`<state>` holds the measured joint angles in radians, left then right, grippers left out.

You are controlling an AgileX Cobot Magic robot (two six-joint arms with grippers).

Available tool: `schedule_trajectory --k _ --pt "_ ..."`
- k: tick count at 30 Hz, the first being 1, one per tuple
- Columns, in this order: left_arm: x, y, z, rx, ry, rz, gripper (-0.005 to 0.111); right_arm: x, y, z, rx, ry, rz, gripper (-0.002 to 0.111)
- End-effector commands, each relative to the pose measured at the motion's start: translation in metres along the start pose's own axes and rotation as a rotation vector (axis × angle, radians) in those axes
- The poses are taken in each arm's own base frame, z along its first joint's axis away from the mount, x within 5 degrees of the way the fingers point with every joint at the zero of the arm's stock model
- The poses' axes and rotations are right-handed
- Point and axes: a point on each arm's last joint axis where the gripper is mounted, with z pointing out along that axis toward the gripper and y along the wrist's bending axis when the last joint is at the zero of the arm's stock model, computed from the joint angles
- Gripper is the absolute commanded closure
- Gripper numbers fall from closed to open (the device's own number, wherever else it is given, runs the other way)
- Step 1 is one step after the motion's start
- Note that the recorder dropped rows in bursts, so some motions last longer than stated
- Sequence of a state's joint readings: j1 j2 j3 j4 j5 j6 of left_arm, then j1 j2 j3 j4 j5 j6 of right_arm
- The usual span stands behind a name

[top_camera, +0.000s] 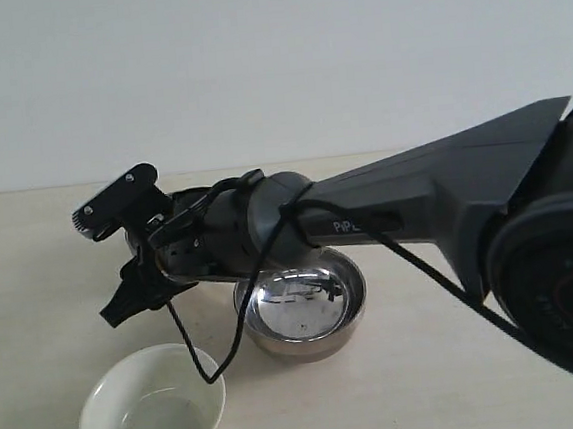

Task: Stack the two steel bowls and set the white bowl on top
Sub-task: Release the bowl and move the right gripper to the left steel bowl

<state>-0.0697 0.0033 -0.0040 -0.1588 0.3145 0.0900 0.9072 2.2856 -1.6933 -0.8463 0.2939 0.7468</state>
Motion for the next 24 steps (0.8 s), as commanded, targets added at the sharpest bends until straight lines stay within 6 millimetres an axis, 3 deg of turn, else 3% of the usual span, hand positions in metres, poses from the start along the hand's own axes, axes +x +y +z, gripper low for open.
schedule_trajectory --k 1,8,12,18,24 --pt "0.001 0.000 0.000 -0.002 0.001 0.005 0.074 0.006 0.001 0.011 0.036 0.041 -0.042 0.061" --pt "0.001 0.000 0.000 -0.002 0.001 0.005 0.074 0.005 0.002 0.013 0.028 0.025 -0.147 0.061" --pt "0.001 0.000 0.000 -0.002 0.001 0.005 0.074 -0.013 0.001 -0.003 0.051 0.000 -0.180 0.061" --pt "0.001 0.000 0.000 -0.002 0.001 0.005 0.074 -0.041 -0.024 -0.043 0.182 0.030 0.140 0.061" --pt "0.001 0.000 0.000 -0.002 0.001 0.005 0.074 -0.034 -0.070 -0.036 0.235 0.017 0.449 0.061"
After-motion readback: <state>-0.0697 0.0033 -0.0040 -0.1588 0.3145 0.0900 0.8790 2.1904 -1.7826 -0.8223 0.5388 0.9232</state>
